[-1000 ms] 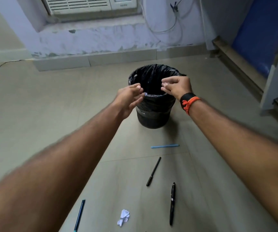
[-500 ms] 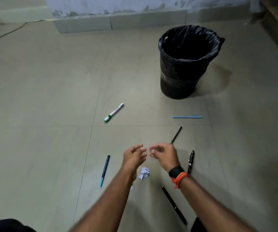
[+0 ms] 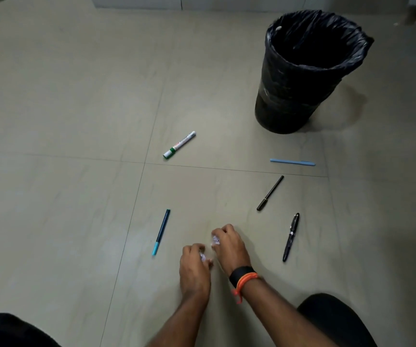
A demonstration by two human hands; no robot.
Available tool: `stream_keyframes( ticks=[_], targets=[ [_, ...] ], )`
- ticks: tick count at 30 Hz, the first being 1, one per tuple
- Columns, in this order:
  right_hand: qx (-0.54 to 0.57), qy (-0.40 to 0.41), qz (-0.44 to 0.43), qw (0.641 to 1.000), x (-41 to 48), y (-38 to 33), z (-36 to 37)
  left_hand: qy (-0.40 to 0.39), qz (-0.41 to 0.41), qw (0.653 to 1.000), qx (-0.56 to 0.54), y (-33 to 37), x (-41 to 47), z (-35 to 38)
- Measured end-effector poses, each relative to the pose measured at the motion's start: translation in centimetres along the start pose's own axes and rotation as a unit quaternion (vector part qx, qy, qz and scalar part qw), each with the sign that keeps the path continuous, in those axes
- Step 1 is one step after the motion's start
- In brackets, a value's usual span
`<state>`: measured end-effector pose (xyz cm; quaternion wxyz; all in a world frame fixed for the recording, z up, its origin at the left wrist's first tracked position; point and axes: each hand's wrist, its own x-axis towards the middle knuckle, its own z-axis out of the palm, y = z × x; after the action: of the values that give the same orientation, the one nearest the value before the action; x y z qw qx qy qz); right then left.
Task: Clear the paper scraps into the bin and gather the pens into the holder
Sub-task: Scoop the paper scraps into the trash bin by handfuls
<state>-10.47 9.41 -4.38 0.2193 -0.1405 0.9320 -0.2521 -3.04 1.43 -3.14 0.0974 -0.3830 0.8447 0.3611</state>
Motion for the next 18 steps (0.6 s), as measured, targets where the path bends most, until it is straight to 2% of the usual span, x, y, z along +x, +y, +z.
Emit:
stream_keyframes(
  ticks=[4, 8, 12, 18],
  targets=[
    [-0.015, 0.011, -0.024, 1.000, -0.1, 0.5, 0.6, 0.026, -0.034, 0.999, -0.032, 0.2, 0.2, 0.1],
    [-0.008, 0.008, -0.004, 1.000, -0.1, 0.8, -0.2, 0.024, -0.074, 0.995, -0.067, 1.0, 0.9, -0.3],
    [0.132, 0.061, 0.081, 0.986, 0.0, 1.1, -2.6, 0.018, -0.086, 0.991, -0.102, 3.0, 1.8, -0.7],
    [0.323, 0.158, 0.102, 0.928, 1.2, 2.3, -9.7, -0.012, -0.025, 0.967, -0.253, 11.0, 4.0, -0.9]
  ],
)
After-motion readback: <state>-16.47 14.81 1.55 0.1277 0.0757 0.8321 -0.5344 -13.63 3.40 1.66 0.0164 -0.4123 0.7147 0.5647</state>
